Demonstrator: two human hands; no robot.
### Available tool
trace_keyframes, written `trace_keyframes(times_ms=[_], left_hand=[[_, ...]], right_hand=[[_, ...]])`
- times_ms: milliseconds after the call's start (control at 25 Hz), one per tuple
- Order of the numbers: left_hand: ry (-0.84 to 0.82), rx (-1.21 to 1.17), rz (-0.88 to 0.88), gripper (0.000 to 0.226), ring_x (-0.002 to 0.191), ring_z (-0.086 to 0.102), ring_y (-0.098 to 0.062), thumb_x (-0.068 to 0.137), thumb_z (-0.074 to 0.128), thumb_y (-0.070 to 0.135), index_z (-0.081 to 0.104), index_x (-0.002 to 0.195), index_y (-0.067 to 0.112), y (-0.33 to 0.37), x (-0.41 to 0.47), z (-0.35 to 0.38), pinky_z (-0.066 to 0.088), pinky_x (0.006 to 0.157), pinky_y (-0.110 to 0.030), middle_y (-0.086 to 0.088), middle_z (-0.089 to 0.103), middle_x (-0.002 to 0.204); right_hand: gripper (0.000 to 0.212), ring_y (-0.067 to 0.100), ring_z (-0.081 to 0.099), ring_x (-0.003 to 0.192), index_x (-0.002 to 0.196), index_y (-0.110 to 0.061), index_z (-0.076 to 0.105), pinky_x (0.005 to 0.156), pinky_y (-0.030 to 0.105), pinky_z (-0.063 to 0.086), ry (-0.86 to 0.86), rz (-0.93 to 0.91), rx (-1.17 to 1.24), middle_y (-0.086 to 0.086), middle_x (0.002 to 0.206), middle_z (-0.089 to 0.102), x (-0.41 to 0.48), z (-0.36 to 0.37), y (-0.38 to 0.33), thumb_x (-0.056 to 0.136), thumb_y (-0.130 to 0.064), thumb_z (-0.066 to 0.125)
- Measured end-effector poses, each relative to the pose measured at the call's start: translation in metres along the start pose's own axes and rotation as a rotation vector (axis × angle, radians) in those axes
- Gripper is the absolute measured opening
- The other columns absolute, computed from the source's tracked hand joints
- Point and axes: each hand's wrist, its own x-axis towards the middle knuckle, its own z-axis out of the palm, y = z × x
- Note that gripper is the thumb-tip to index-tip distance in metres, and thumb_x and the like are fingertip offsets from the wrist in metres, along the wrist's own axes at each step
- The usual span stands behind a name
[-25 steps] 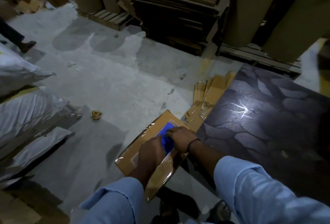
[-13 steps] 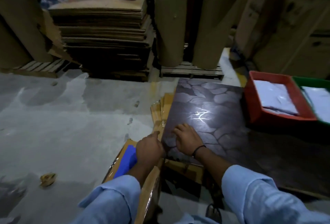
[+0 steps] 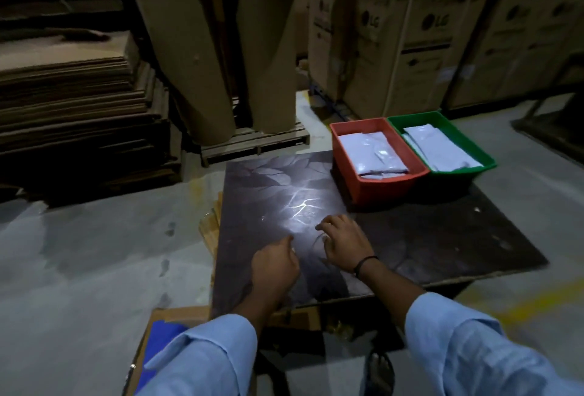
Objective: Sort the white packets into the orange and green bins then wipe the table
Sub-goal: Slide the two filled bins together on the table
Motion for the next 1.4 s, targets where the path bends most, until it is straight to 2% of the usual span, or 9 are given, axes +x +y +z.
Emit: trace_keyframes(times_ms=[160, 360, 480, 600, 720, 840, 1080, 1280, 1400], left_hand=[[-0.008, -0.01, 0.068, 0.042, 0.086, 0.071, -0.023, 0.094, 0.044, 0.031, 0.06, 0.134, 0.03, 0.048, 0.041, 0.014, 0.056, 0.072, -0.034, -0.001, 0.076, 0.099], [0.015, -0.045, 0.129, 0.042, 0.091, 0.071, -0.029, 0.093, 0.046, 0.03, 0.061, 0.132, 0.028, 0.114, 0.098, 0.033, 0.055, 0.076, -0.036, -0.004, 0.075, 0.105], [0.032, -0.044, 0.182, 0.038, 0.092, 0.069, -0.029, 0.09, 0.051, 0.027, 0.064, 0.126, 0.027, 0.147, 0.128, 0.043, 0.053, 0.078, -0.036, -0.003, 0.074, 0.103], [0.028, -0.033, 0.211, 0.033, 0.097, 0.065, -0.025, 0.087, 0.055, 0.028, 0.064, 0.119, 0.028, 0.175, 0.155, 0.059, 0.05, 0.082, -0.035, 0.0, 0.072, 0.109], [-0.012, -0.02, 0.242, 0.043, 0.113, 0.059, -0.022, 0.087, 0.054, 0.031, 0.058, 0.13, 0.025, 0.194, 0.178, 0.081, 0.049, 0.094, -0.036, 0.002, 0.064, 0.128], [-0.041, 0.017, 0.267, 0.048, 0.126, 0.051, -0.022, 0.088, 0.053, 0.031, 0.054, 0.135, 0.021, 0.207, 0.19, 0.098, 0.046, 0.103, -0.037, 0.0, 0.057, 0.138], [-0.09, 0.09, 0.263, 0.057, 0.14, 0.042, -0.024, 0.087, 0.052, 0.031, 0.048, 0.143, 0.02, 0.209, 0.188, 0.12, 0.034, 0.119, -0.04, -0.003, 0.051, 0.147], [-0.081, 0.137, 0.242, 0.06, 0.14, 0.043, -0.025, 0.085, 0.06, 0.028, 0.049, 0.143, 0.018, 0.196, 0.19, 0.119, 0.031, 0.12, -0.042, -0.005, 0.051, 0.147], [-0.097, 0.153, 0.232, 0.061, 0.14, 0.042, -0.025, 0.085, 0.057, 0.03, 0.047, 0.144, 0.018, 0.179, 0.189, 0.114, 0.031, 0.12, -0.043, -0.005, 0.05, 0.147]], right_hand=[[0.036, 0.029, 0.056, 0.096, 0.107, -0.021, 0.068, 0.076, 0.041, 0.05, 0.056, 0.071, -0.039, 0.001, 0.106, 0.063, 0.005, -0.023, 0.06, 0.078, -0.024, 0.047], [0.033, 0.03, 0.056, 0.095, 0.1, -0.022, 0.067, 0.075, 0.041, 0.048, 0.075, 0.148, -0.078, 0.002, 0.103, 0.062, 0.027, -0.047, 0.144, 0.074, -0.027, 0.048], [0.034, 0.032, 0.055, 0.104, 0.104, -0.018, 0.066, 0.086, 0.041, 0.048, 0.071, 0.177, -0.124, 0.006, 0.112, 0.061, 0.042, -0.059, 0.192, 0.072, -0.021, 0.055], [0.048, 0.032, 0.05, 0.119, 0.118, -0.016, 0.063, 0.102, 0.041, 0.044, 0.026, 0.176, -0.146, 0.01, 0.126, 0.058, 0.055, -0.065, 0.238, 0.07, -0.018, 0.06], [0.056, 0.039, 0.042, 0.132, 0.125, -0.014, 0.06, 0.112, 0.047, 0.038, -0.07, 0.223, -0.202, 0.015, 0.137, 0.052, 0.062, -0.066, 0.277, 0.069, -0.02, 0.061], [0.052, 0.044, 0.036, 0.135, 0.12, -0.01, 0.061, 0.116, 0.05, 0.031, -0.12, 0.251, -0.256, 0.022, 0.14, 0.048, 0.065, -0.064, 0.307, 0.07, -0.022, 0.058], [0.042, 0.047, 0.035, 0.137, 0.111, -0.007, 0.062, 0.117, 0.056, 0.027, -0.098, 0.18, -0.268, 0.023, 0.14, 0.049, 0.068, -0.05, 0.326, 0.07, -0.019, 0.062], [0.046, 0.052, 0.035, 0.136, 0.113, -0.006, 0.063, 0.117, 0.062, 0.024, -0.064, 0.139, -0.269, 0.023, 0.139, 0.052, 0.072, -0.036, 0.319, 0.068, -0.018, 0.063], [0.044, 0.053, 0.036, 0.135, 0.112, -0.007, 0.063, 0.116, 0.062, 0.026, -0.067, 0.116, -0.261, 0.022, 0.138, 0.052, 0.079, -0.031, 0.304, 0.07, -0.018, 0.061]])
